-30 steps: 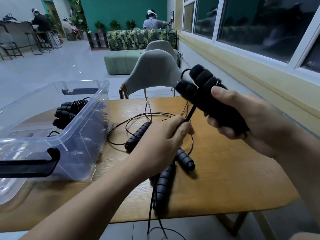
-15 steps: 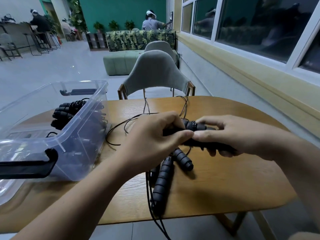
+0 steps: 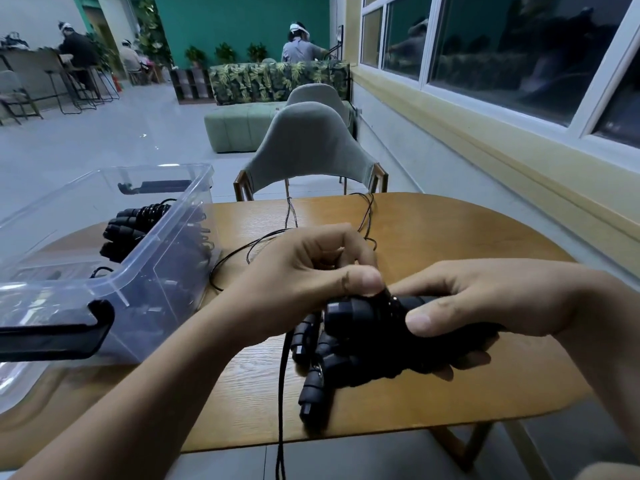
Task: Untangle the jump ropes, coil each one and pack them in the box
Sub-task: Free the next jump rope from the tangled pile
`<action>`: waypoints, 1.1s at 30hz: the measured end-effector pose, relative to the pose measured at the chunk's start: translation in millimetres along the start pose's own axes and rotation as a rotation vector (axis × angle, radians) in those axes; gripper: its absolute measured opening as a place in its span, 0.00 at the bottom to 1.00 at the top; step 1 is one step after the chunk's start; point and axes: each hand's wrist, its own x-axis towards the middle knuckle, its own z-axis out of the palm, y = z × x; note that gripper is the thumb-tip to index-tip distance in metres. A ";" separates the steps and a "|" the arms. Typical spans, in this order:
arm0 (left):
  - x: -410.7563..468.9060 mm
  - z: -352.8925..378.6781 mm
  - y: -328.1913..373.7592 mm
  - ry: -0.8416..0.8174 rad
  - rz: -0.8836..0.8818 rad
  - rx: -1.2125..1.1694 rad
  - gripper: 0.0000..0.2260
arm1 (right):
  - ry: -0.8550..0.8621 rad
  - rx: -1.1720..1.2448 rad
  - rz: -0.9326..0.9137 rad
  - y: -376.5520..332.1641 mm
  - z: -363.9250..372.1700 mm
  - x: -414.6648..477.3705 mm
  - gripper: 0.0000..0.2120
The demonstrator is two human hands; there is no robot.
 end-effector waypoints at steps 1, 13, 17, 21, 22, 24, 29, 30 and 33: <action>0.4 0.5 -0.4 0.016 -0.002 -0.070 0.09 | -0.004 0.043 -0.054 0.0 0.2 -1.1 0.32; 9.3 19.8 -10.1 0.225 -0.135 -0.052 0.19 | 0.257 0.424 -0.354 -15.9 -2.9 -2.0 0.28; 9.8 20.8 -13.6 0.241 -0.123 0.153 0.17 | 0.534 0.385 -0.425 -0.2 -4.6 -1.5 0.23; 9.9 19.0 -15.9 0.262 -0.076 0.444 0.11 | 0.669 0.304 -0.405 4.6 -9.0 0.8 0.21; 9.2 18.1 -14.5 0.258 -0.054 0.527 0.09 | 0.690 0.272 -0.389 4.1 -10.2 0.7 0.20; 7.9 15.8 -10.8 0.258 -0.013 0.628 0.07 | 0.734 0.212 -0.362 3.3 -11.4 0.1 0.18; 6.2 8.7 -8.7 0.294 0.014 0.675 0.08 | 0.820 0.130 -0.236 2.9 -11.0 2.1 0.17; 5.8 8.2 -7.9 0.291 0.012 0.685 0.08 | 0.816 0.107 -0.199 2.6 -10.7 3.0 0.17; 4.6 7.9 -6.7 0.292 0.007 0.711 0.07 | 0.756 0.026 -0.080 2.2 -9.6 4.7 0.16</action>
